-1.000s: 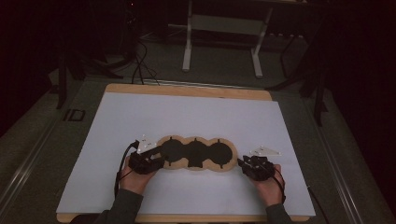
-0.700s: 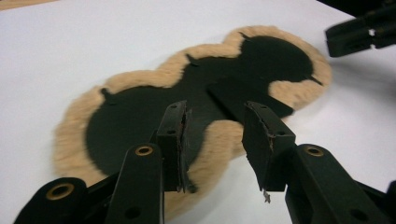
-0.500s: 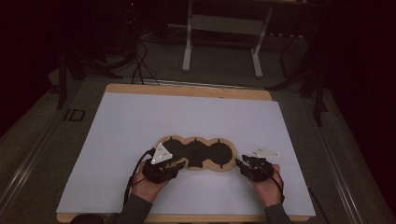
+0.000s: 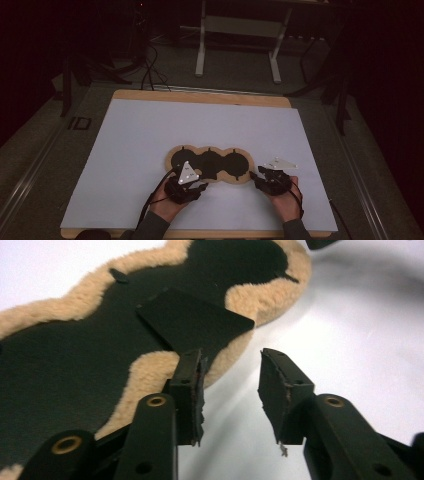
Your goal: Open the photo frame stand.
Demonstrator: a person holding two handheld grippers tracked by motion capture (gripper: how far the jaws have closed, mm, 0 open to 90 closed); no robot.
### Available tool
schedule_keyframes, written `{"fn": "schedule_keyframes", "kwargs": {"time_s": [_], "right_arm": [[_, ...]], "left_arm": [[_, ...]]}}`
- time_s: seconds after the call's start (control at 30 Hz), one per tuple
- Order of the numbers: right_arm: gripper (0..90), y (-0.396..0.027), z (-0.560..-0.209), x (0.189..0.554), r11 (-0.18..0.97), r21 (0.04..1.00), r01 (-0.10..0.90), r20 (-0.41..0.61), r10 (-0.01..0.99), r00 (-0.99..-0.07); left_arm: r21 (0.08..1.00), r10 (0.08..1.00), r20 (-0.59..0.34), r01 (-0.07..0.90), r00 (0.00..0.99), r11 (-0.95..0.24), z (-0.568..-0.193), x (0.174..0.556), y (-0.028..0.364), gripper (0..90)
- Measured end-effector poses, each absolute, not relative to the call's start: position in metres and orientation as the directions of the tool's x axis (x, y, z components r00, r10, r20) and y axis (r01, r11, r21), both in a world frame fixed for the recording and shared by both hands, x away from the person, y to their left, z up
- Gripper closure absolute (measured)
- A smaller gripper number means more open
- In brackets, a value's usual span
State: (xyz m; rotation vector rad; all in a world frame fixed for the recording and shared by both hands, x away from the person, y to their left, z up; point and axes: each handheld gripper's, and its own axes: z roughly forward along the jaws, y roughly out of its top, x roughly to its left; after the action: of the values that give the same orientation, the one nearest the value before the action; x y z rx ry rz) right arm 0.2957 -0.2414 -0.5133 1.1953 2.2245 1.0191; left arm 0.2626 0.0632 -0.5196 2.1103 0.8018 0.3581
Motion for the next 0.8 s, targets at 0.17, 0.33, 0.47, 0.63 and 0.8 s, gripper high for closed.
{"fn": "schedule_keyframes", "kwargs": {"time_s": [0.17, 0.33, 0.47, 0.63, 0.8], "right_arm": [[59.6, -0.240, -0.513, 0.295, 0.369, 0.763, 0.530, -0.023, 0.835, -0.549], [59.7, -0.240, -0.513, 0.295, 0.371, 0.762, 0.531, -0.024, 0.836, -0.549], [59.7, -0.240, -0.513, 0.295, 0.371, 0.762, 0.531, -0.024, 0.836, -0.549], [59.8, -0.240, -0.513, 0.295, 0.370, 0.763, 0.530, -0.025, 0.836, -0.548], [59.8, -0.240, -0.513, 0.295, 0.370, 0.763, 0.530, -0.025, 0.836, -0.548]], "left_arm": [[0.767, 0.631, -0.018, 0.416, 0.776, -0.489, -0.525, 0.262, 0.060, 76.9], [0.748, 0.649, -0.011, 0.438, 0.760, -0.499, -0.531, 0.265, 0.059, 89.9], [0.736, 0.656, -0.005, 0.447, 0.755, -0.508, -0.534, 0.267, 0.057, 90.0], [0.737, 0.684, -0.003, 0.464, 0.730, -0.492, -0.536, 0.271, 0.057, 90.0], [0.741, 0.694, -0.008, 0.471, 0.720, -0.480, -0.536, 0.274, 0.056, 90.0]]}}
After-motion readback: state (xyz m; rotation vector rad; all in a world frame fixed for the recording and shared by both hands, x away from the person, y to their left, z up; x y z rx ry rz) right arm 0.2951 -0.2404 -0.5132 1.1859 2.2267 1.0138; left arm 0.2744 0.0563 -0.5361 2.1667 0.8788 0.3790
